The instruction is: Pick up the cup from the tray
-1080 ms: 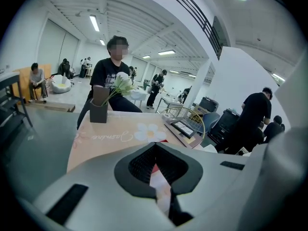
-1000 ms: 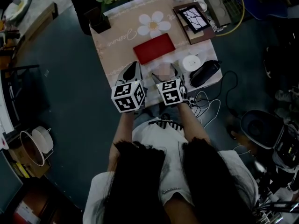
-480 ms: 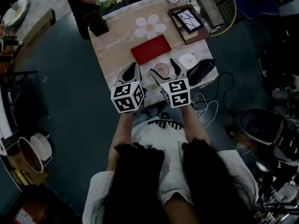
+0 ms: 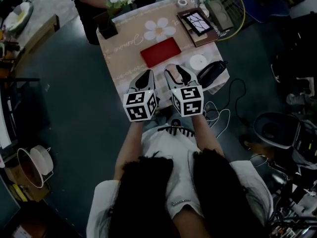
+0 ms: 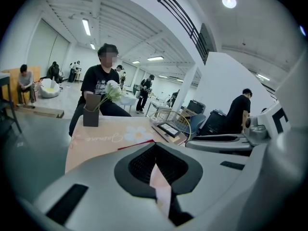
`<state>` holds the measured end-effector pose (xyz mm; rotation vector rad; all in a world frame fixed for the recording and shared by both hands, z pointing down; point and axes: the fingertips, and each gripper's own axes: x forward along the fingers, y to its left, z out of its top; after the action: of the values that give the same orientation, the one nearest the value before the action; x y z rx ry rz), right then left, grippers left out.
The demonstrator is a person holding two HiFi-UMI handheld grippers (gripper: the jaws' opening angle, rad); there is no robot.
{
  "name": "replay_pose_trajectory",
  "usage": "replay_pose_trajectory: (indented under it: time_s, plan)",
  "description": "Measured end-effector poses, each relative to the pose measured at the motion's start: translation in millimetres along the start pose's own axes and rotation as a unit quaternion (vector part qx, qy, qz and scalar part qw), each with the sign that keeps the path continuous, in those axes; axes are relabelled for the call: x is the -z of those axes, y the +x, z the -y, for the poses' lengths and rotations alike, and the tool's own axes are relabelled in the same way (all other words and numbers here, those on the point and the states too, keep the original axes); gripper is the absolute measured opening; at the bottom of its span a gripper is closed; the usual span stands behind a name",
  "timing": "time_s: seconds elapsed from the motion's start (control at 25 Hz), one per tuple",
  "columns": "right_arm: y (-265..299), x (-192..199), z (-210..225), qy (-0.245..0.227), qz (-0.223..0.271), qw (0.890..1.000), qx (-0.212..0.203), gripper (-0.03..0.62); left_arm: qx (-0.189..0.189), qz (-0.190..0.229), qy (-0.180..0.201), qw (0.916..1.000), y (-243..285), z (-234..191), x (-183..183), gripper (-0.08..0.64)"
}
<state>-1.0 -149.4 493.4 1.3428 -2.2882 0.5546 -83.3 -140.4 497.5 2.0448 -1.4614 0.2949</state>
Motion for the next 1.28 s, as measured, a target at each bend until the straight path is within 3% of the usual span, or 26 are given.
replay_pose_trajectory:
  time_s: [0.12, 0.16, 0.52, 1.28]
  plan:
    - [-8.0, 1.7, -2.4, -0.006, 0.007, 1.0, 0.024, 0.029, 0.008, 0.004, 0.005, 0.9999, -7.7, 7.1, 4.0, 0.006]
    - [-10.2, 2.2, -2.7, -0.006, 0.009, 1.0, 0.029, 0.015, 0.01, 0.005, 0.006, 0.9999, -9.9, 9.0, 4.3, 0.006]
    - [-26.4, 7.9, -12.5, -0.017, 0.016, 0.998, 0.05, 0.008, 0.015, 0.018, 0.013, 0.9996, -31.0, 15.1, 10.2, 0.006]
    - [-36.1, 14.8, -12.9, -0.015, 0.014, 0.998, 0.052, 0.008, 0.015, 0.025, 0.031, 0.9991, -47.7, 20.6, 16.9, 0.006]
